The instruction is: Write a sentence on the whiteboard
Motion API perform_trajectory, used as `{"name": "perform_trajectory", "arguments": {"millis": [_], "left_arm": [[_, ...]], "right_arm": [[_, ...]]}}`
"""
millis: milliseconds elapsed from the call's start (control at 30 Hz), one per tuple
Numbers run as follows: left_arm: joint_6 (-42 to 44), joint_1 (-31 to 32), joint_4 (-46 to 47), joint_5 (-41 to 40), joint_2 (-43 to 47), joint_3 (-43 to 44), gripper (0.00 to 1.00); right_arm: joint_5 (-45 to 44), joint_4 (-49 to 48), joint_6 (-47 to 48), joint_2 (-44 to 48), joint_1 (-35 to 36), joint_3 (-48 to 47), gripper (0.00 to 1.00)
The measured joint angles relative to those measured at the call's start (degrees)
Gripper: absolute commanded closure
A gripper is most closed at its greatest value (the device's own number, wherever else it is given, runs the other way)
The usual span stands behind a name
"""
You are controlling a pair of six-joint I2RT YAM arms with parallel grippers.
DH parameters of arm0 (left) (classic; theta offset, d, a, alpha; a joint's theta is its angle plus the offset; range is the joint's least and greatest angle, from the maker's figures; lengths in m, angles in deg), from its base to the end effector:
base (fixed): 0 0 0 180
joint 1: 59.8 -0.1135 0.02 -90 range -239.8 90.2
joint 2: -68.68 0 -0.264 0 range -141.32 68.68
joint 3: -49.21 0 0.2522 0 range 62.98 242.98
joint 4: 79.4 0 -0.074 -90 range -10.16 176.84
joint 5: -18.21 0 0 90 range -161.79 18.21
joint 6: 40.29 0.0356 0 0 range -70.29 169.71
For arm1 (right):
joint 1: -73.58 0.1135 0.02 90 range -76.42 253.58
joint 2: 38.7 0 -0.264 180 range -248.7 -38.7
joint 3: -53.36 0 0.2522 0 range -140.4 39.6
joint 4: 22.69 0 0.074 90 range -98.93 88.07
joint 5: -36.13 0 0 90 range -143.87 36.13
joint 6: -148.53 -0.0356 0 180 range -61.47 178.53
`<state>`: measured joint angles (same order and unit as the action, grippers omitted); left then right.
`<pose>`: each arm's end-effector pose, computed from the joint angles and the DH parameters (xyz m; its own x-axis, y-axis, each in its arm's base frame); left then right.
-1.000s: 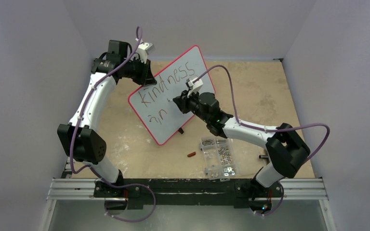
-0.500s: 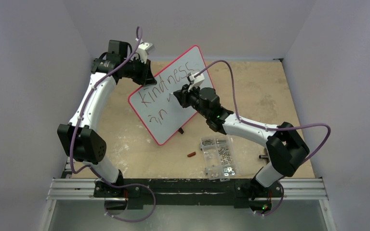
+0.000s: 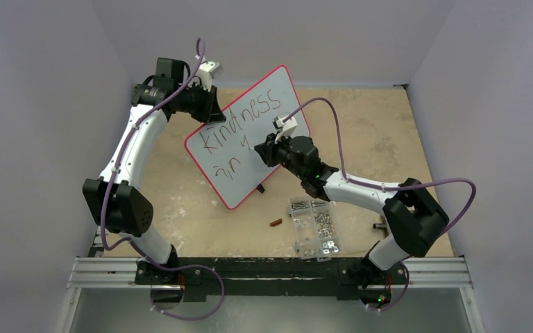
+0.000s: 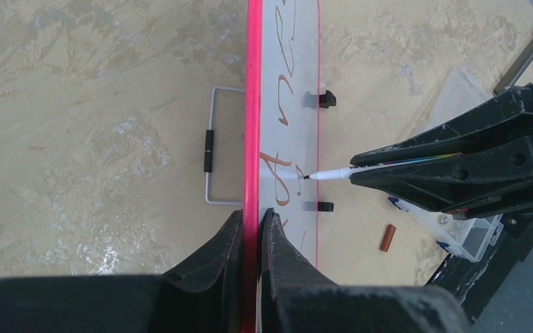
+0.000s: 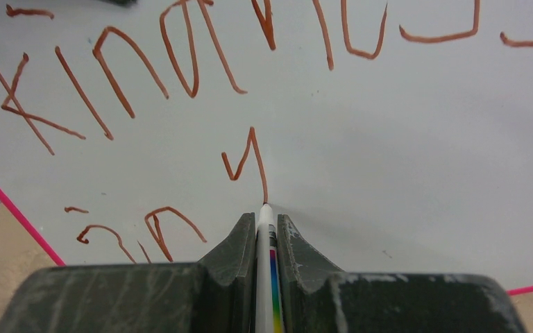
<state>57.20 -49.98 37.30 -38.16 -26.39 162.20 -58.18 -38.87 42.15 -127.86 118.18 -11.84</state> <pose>0.3475 -0.0802 0.3803 -0.6269 0.2187 -0.7478 0.6123 0.7318 -0.2993 0.2547 0.2474 0.2602 -0.2750 0.1238 -0.9535 -0.5937 0.7582 0.2697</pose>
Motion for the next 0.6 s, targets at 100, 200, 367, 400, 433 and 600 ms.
{"name": "perform_trajectory", "arguments": {"millis": [100,200,367,400,433,600], "left_arm": [[0.0,0.0,0.0,0.0,0.0,0.0,1.0],[0.0,0.0,0.0,0.0,0.0,0.0,1.0],[0.0,0.0,0.0,0.0,0.0,0.0,1.0],[0.0,0.0,0.0,0.0,0.0,0.0,1.0],[0.0,0.0,-0.1,0.0,0.0,0.0,1.0],[0.0,0.0,0.0,0.1,0.0,0.0,1.0]], "right_arm": [[1.1,0.1,-0.8,0.3,0.0,1.7,1.0],[2.4,0.1,-1.7,0.3,0.0,3.0,1.0],[3.6,0.2,-2.7,0.3,0.0,3.3,1.0],[3.9,0.2,-2.7,0.3,0.0,3.3,1.0],[4.2,0.2,-2.8,0.3,0.1,3.3,1.0],[5.6,0.7,-2.9,0.0,0.4,1.9,1.0]]}}
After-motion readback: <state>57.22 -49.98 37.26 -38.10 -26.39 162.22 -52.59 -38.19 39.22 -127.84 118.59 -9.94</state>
